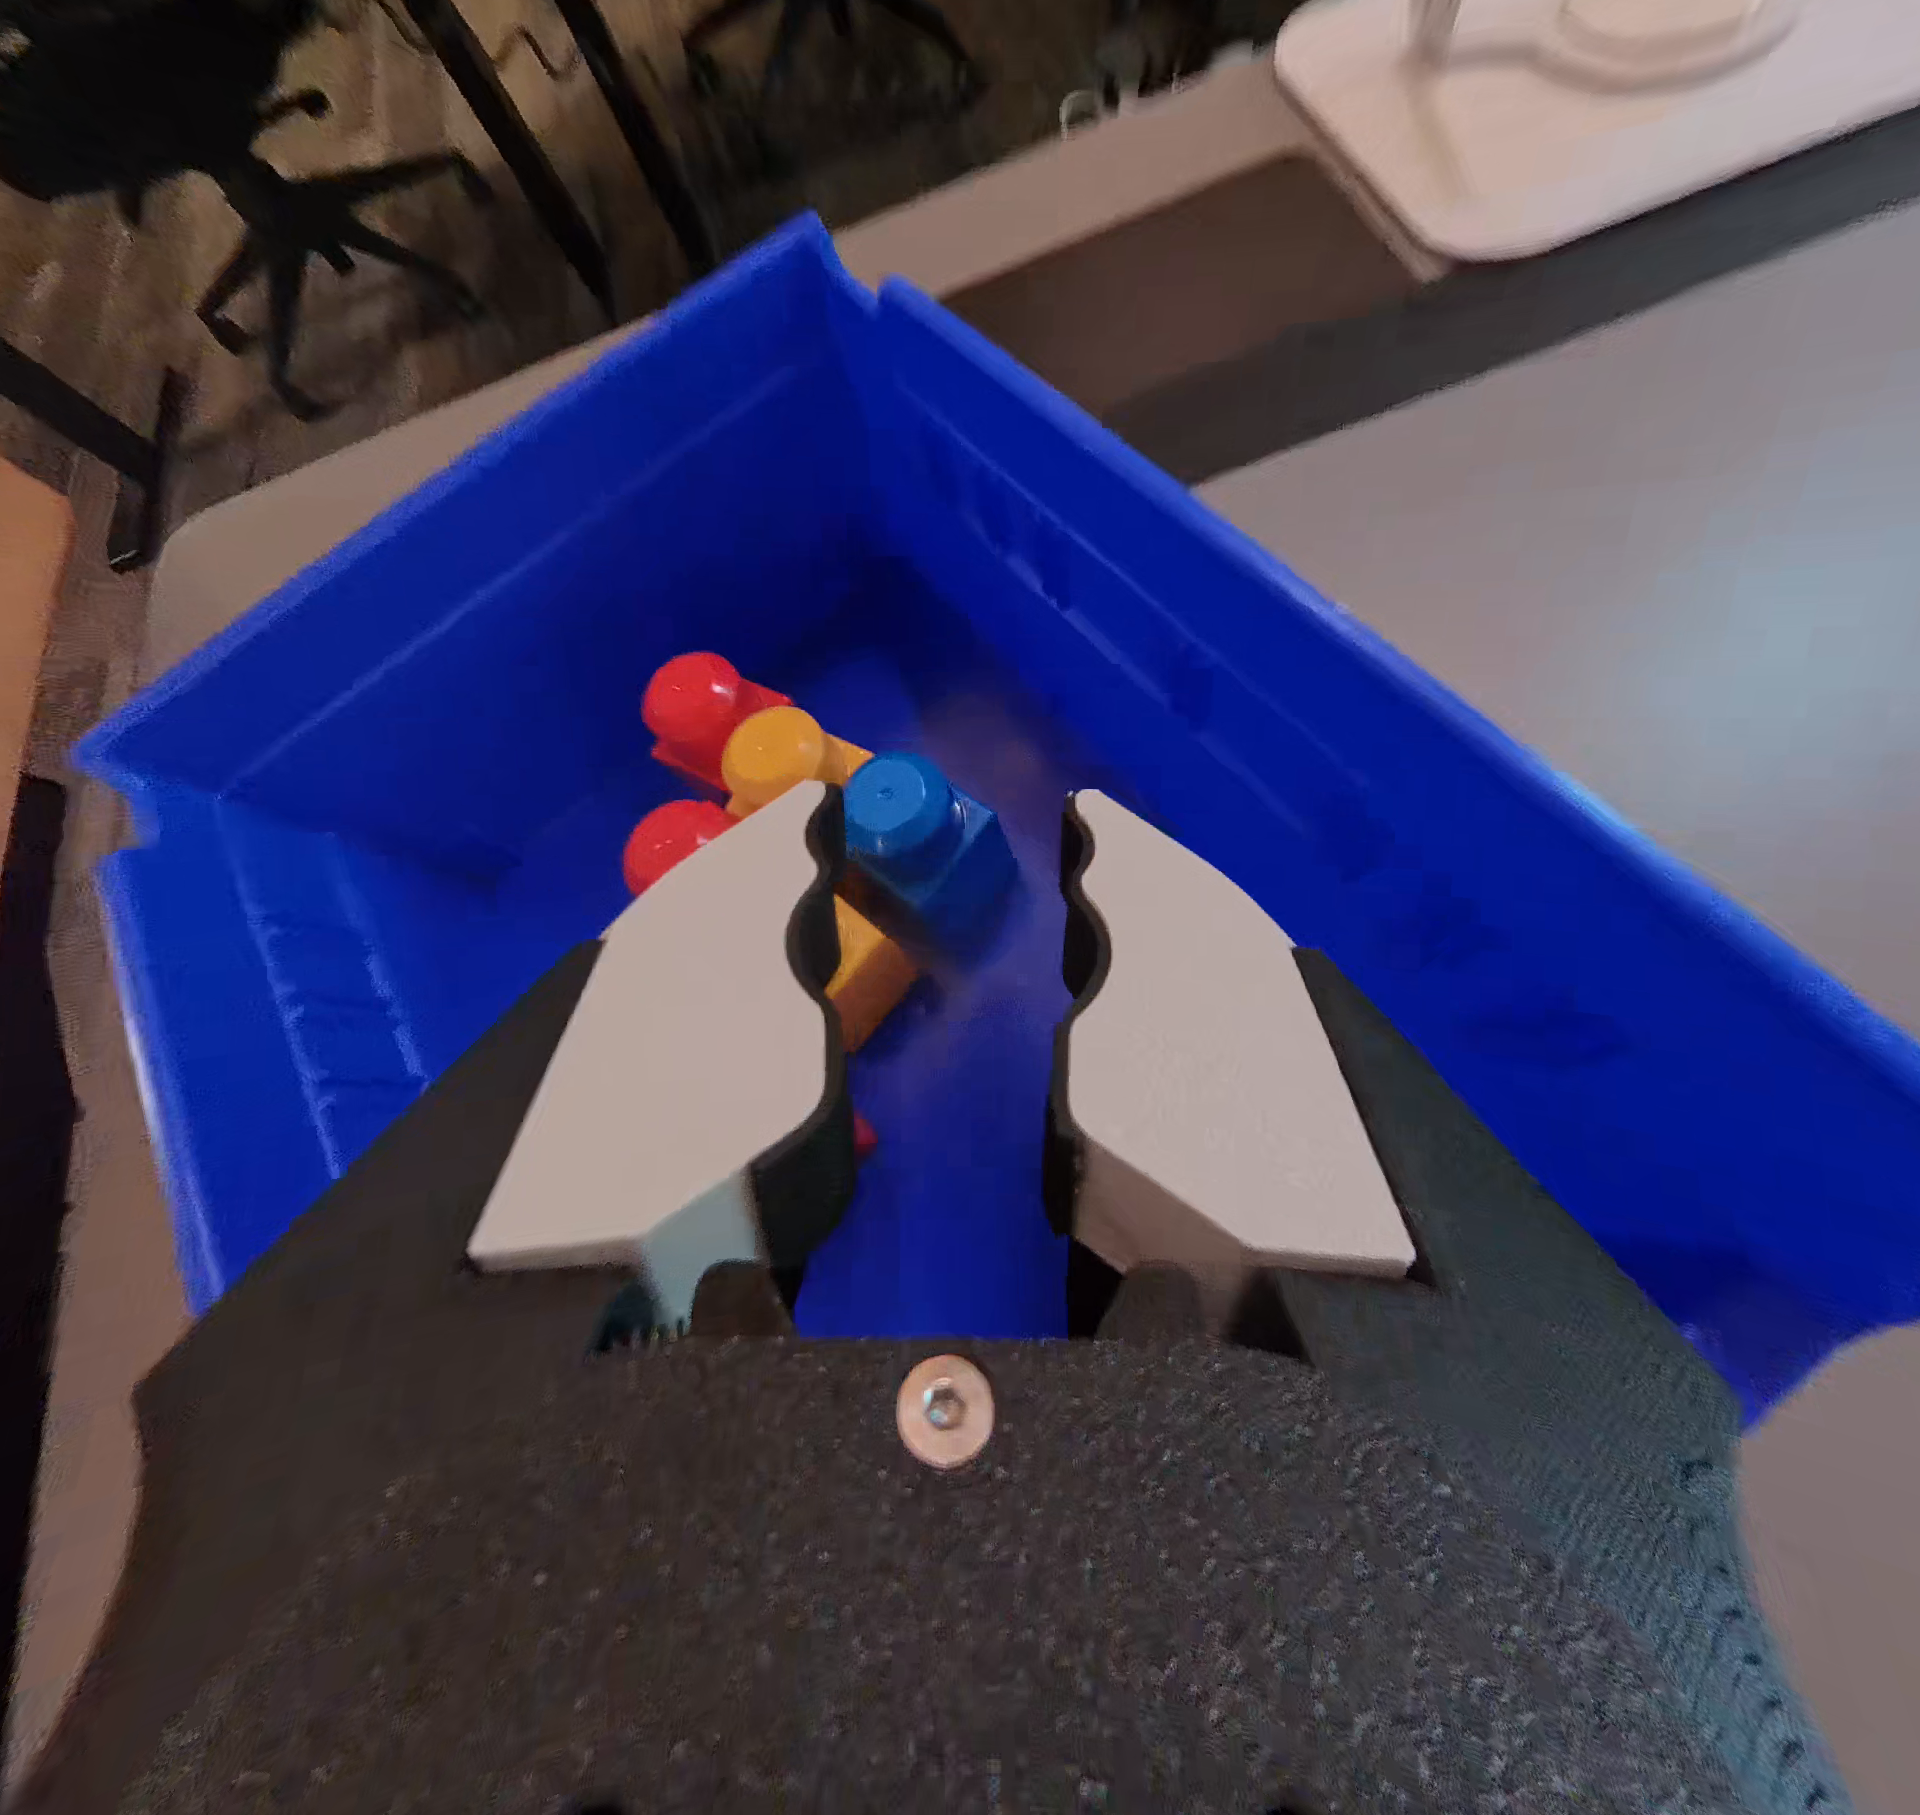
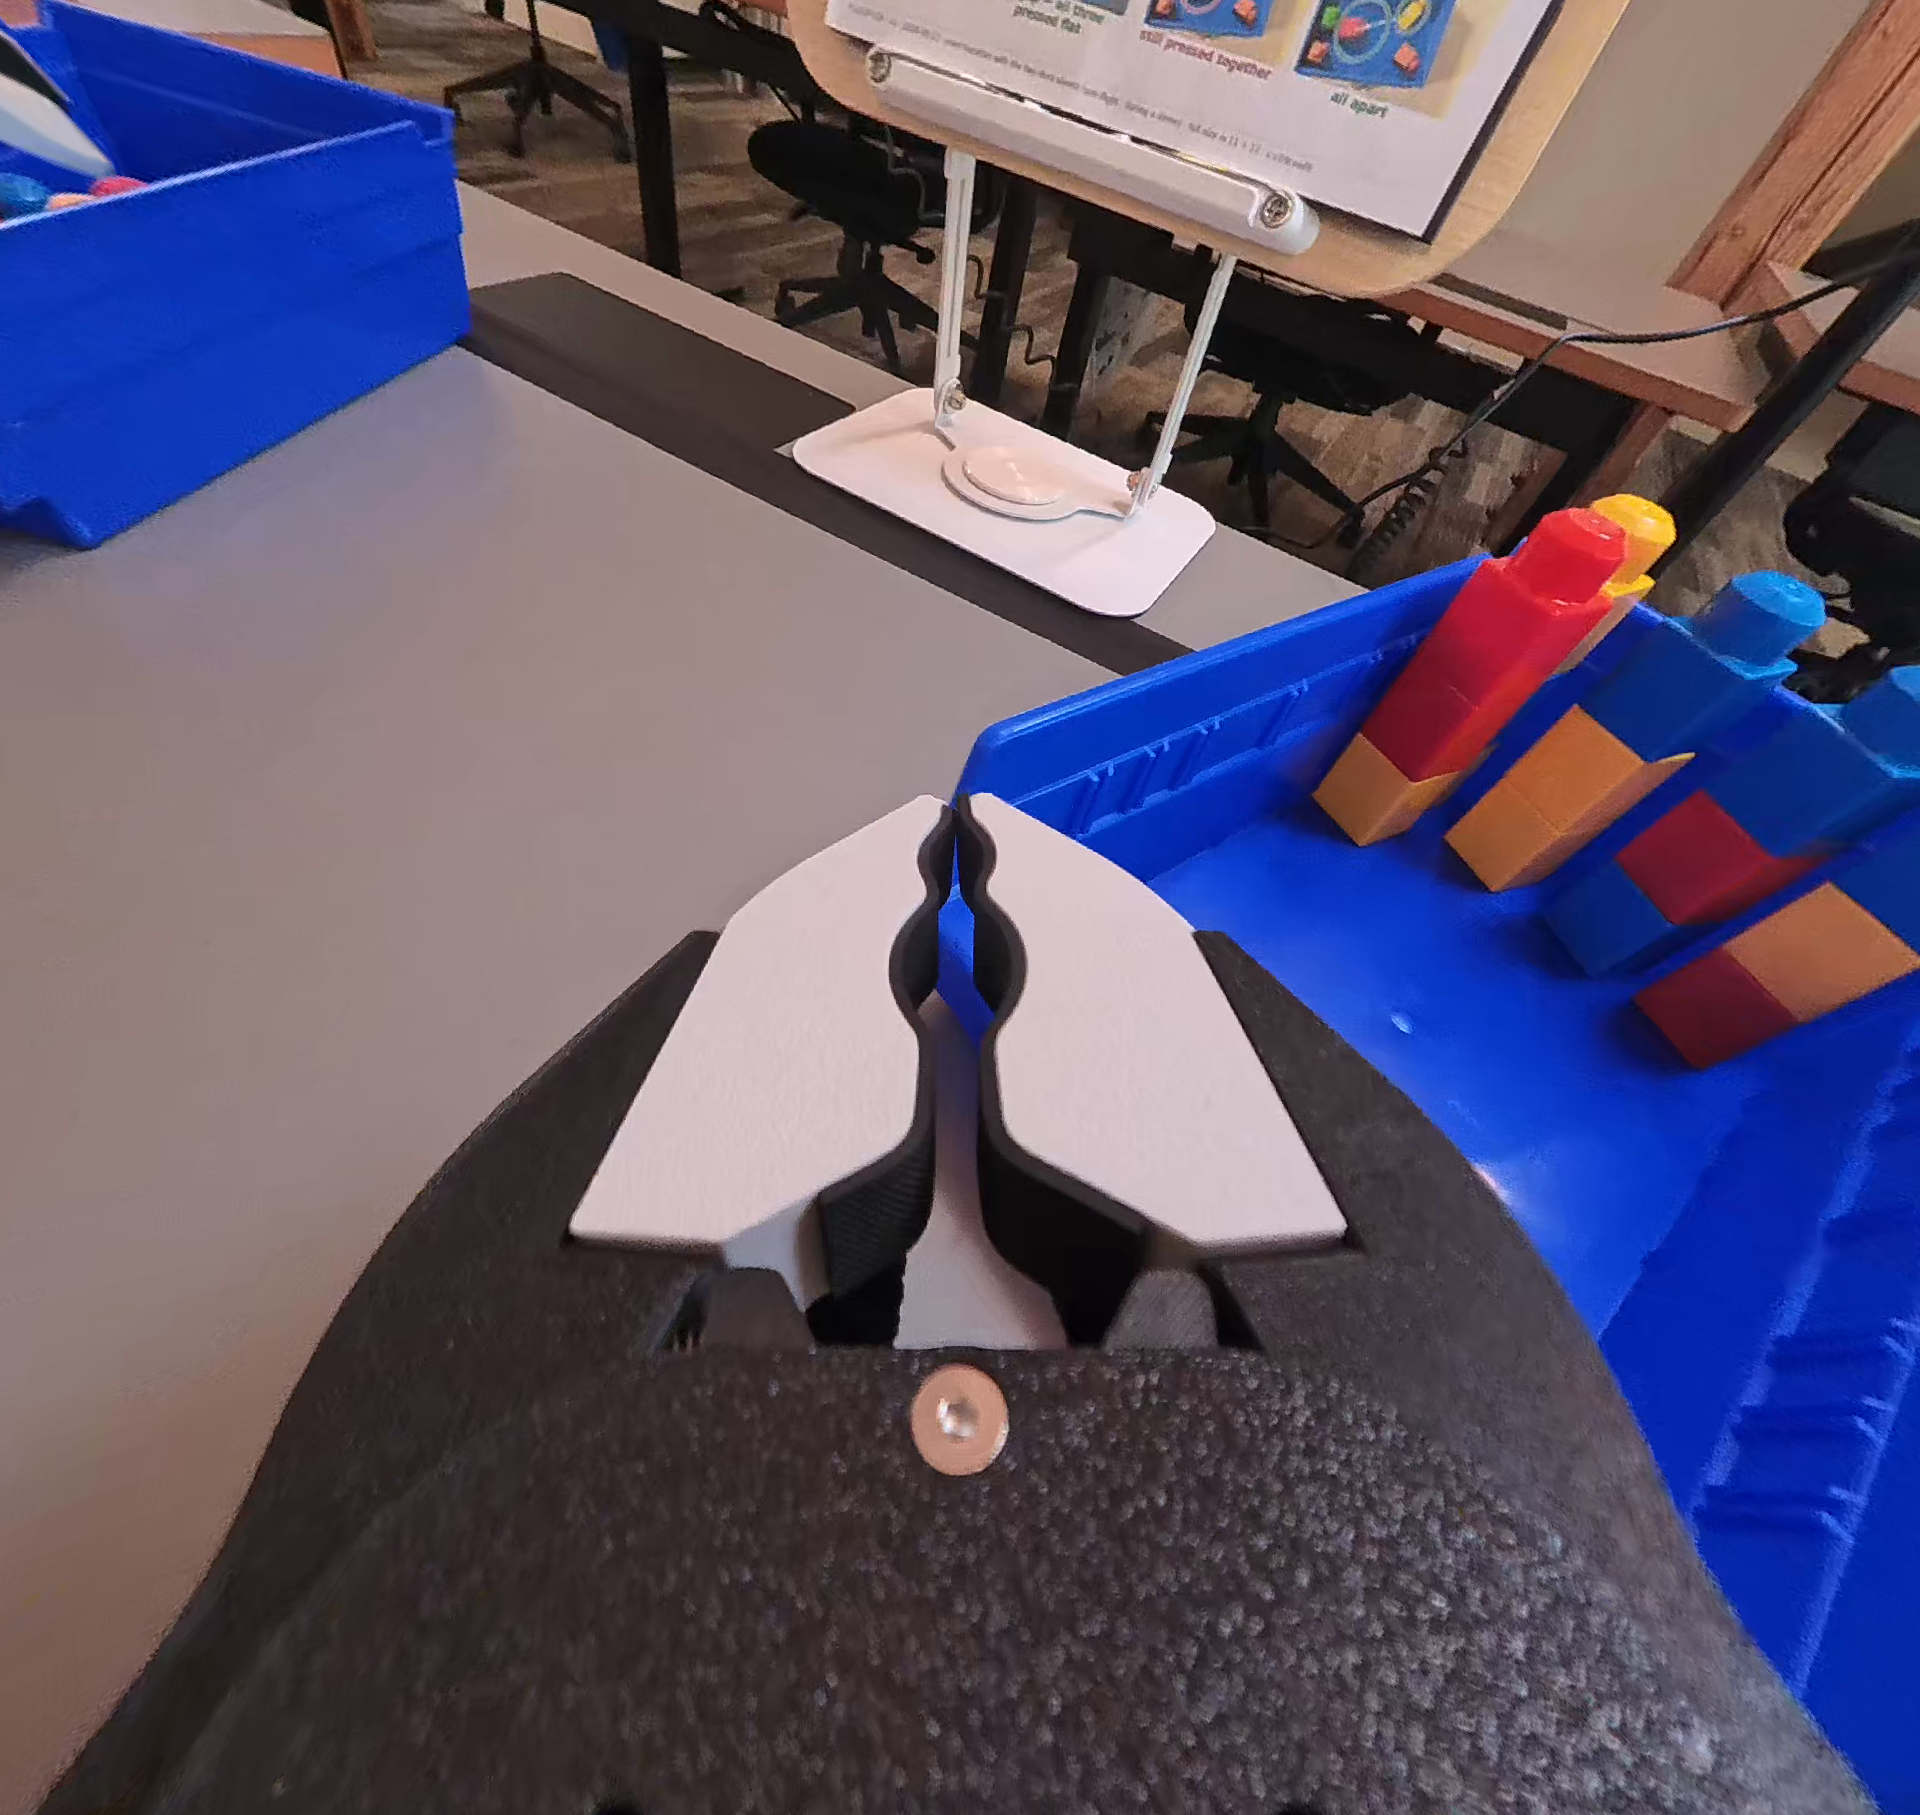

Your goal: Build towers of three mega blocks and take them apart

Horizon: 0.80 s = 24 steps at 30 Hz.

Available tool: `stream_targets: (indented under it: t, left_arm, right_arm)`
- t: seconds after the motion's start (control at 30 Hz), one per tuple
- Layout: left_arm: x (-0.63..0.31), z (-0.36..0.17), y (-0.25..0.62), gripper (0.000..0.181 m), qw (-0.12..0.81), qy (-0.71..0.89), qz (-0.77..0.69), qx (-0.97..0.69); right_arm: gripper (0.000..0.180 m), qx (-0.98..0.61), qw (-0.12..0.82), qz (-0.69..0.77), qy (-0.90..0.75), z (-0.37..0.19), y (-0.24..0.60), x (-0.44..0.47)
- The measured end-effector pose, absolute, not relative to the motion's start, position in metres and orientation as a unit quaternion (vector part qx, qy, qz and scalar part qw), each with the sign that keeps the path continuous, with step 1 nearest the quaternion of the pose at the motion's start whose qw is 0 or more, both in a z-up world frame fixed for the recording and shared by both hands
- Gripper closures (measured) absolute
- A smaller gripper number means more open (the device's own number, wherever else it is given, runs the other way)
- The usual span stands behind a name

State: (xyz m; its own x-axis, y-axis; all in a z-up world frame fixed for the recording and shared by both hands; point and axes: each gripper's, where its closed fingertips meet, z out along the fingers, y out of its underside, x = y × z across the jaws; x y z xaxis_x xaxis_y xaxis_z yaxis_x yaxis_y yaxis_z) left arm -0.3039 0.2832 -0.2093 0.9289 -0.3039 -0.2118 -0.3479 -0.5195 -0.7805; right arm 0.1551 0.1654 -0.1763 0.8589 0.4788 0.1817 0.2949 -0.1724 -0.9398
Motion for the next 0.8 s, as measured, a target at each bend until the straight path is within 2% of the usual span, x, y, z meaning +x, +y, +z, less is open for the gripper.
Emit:
stream_targets:
  t: [0.07,0.2,0.8]
  left_arm:
    - [-0.306,-0.228,0.291,0.133,0.410,0.210,0.054,-0.886]
    - [-0.309,-0.245,0.302,0.133,0.375,0.234,0.104,-0.891]
    - [-0.312,-0.250,0.310,0.143,0.390,0.241,0.158,-0.874]
  right_arm:
    - [0.179,-0.756,0.593,0.085,-0.263,-0.176,0.163,0.152]
    - [0.179,-0.748,0.591,0.089,-0.289,-0.179,0.160,0.144]
    - [0.178,-0.751,0.570,0.086,-0.322,-0.194,0.158,0.131]
